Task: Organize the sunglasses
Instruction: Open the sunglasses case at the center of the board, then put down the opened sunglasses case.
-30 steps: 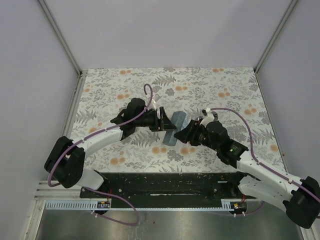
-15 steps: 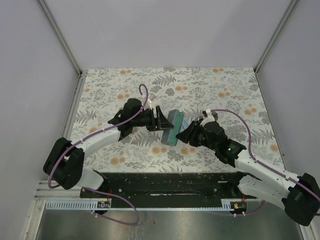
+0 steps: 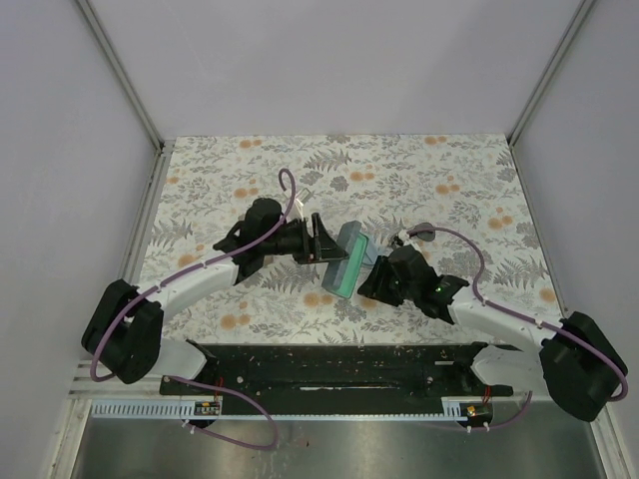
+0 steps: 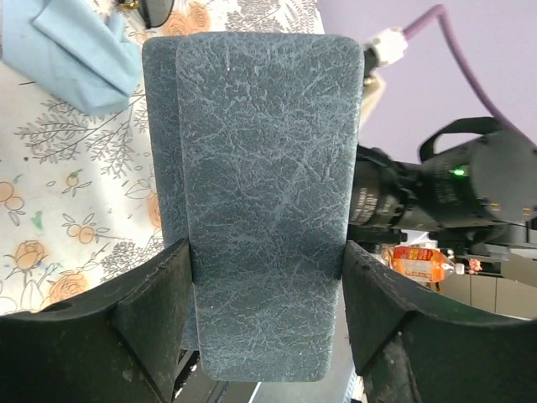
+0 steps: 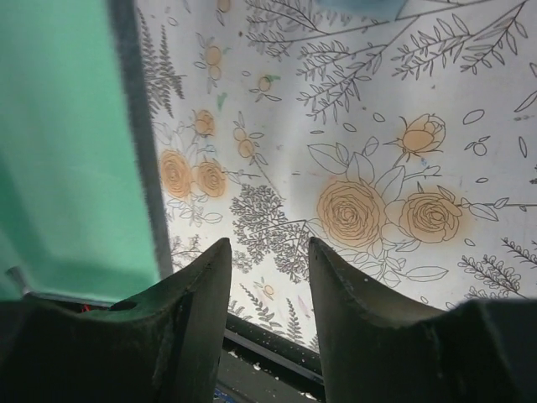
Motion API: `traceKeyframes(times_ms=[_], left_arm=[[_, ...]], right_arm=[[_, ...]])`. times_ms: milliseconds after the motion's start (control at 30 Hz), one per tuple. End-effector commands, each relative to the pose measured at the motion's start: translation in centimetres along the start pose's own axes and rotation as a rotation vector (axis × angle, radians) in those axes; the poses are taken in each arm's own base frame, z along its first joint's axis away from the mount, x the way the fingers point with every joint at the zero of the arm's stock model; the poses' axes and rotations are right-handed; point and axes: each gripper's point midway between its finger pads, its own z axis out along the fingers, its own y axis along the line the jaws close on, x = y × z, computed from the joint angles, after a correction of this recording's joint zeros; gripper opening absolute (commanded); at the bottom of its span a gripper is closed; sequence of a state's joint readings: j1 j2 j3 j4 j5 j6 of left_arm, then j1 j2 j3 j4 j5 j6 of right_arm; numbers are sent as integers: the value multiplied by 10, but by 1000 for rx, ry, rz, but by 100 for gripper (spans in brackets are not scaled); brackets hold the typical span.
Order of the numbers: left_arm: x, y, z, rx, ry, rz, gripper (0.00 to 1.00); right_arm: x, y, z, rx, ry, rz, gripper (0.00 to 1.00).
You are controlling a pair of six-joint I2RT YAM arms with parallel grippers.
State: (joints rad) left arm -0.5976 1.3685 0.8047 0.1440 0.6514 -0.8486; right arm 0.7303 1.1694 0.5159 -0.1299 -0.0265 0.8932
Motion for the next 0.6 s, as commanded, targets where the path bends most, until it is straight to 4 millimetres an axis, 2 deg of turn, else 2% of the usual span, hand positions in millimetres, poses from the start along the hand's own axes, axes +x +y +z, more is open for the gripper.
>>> traceKeyframes(times_ms=[0,200,433,567], left_arm=[[-13,-1,-4,-8,-65,74,21],[-12,36,-5,-98,-138,32,22],[-6,63,3,-117,-171,-20,22],[-1,77,7,-137,-172,-37,23]], right_arm=[[-28,13,-17,-21,-111,-27,51],[-55,-11,-30,138,-193,-52,61],[-99,-41,-38,348,-253,-42,60],[-115,-56,-31,402,-229,19,57]])
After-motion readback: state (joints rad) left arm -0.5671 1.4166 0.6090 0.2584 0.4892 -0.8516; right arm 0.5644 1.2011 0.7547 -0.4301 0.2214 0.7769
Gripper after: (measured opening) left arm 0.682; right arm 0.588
